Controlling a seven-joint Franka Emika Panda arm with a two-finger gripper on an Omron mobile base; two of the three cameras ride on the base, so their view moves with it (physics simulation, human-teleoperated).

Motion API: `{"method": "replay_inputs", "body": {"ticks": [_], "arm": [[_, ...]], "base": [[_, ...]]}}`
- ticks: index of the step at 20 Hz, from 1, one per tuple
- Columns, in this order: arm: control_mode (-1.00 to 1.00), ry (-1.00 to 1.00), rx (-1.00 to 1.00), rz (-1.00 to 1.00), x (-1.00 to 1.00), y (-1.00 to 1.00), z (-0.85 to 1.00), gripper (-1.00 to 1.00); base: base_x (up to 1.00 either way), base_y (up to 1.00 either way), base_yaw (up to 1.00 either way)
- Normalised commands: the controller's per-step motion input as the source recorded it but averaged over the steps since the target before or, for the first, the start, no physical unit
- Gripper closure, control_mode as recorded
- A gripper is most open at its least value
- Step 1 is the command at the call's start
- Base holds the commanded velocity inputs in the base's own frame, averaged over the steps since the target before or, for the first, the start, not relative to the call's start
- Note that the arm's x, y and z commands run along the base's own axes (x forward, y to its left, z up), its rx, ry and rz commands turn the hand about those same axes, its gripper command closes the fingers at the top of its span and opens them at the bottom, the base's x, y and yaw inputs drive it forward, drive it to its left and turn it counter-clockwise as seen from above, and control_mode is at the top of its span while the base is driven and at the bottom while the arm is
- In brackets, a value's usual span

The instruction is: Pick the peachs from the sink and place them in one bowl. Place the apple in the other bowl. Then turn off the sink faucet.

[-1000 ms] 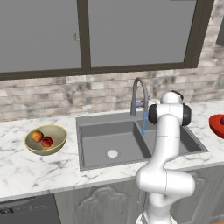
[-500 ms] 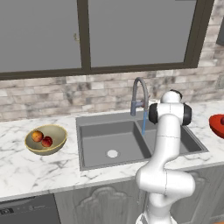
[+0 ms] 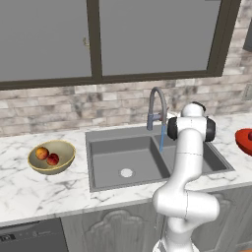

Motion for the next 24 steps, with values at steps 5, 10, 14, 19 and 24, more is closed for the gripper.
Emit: {"method": "replay_inputs", "body": {"ticks": [5, 10, 14, 19, 24], "arm": [[-1.00, -0.06, -0.23, 0.09, 0.55, 1.00, 1.00, -1.00], [-1.00, -0.12, -0.24, 0.10, 0.66, 1.00, 0.80, -1.00], [-1.00, -0.26, -0.15, 0.14, 0.81, 1.00, 0.67, -1.00], [-1.00, -0.25, -0.17, 0.11, 0.87, 1.00, 0.66, -1.00], [-1.00, -0.19, -0.25, 0.06, 0.71, 1.00, 0.48, -1.00]], "base": [[0.00, 0.00, 0.00], [0.00, 0.00, 0.00], [0.00, 0.00, 0.00], [0.00, 0.00, 0.00], [0.00, 0.00, 0.00]]}}
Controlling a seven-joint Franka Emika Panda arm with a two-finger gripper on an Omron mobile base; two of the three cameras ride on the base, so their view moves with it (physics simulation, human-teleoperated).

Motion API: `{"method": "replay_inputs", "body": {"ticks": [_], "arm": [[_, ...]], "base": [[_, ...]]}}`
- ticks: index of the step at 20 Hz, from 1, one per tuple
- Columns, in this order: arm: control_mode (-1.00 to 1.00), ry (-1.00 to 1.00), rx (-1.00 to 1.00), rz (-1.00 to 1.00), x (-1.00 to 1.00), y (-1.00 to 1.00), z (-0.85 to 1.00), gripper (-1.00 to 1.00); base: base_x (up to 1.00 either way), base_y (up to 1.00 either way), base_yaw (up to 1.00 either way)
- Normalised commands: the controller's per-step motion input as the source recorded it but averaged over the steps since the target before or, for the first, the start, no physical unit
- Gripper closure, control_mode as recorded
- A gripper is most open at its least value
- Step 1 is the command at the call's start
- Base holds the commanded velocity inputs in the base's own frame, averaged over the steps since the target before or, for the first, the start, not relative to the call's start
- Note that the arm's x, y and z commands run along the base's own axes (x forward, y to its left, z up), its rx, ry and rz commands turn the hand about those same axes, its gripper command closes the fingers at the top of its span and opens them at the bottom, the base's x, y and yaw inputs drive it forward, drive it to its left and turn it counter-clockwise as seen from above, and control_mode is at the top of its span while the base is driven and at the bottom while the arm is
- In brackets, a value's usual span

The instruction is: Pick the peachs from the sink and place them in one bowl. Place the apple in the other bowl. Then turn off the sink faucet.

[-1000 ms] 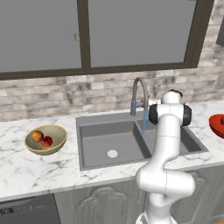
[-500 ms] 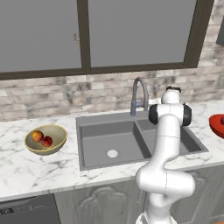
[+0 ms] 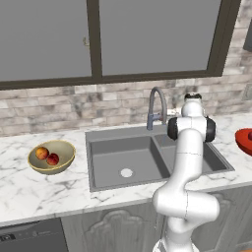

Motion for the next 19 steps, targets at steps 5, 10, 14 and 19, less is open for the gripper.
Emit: {"method": "replay_inputs", "body": {"ticks": [5, 10, 14, 19], "arm": [[-1.00, -0.12, -0.31, 0.01, 0.49, 1.00, 0.16, -1.00], [-1.00, -0.09, -0.34, 0.00, 0.26, 1.00, -0.04, -1.00], [-1.00, -0.09, -0.27, 0.00, 0.08, 1.00, -0.33, -1.00], [-1.00, -0.12, -0.07, -0.03, 0.00, 0.47, 0.15, -1.00]], "base": [[0.00, 0.00, 0.00], [0.00, 0.00, 0.00], [0.00, 0.00, 0.00], [0.00, 0.00, 0.00]]}}
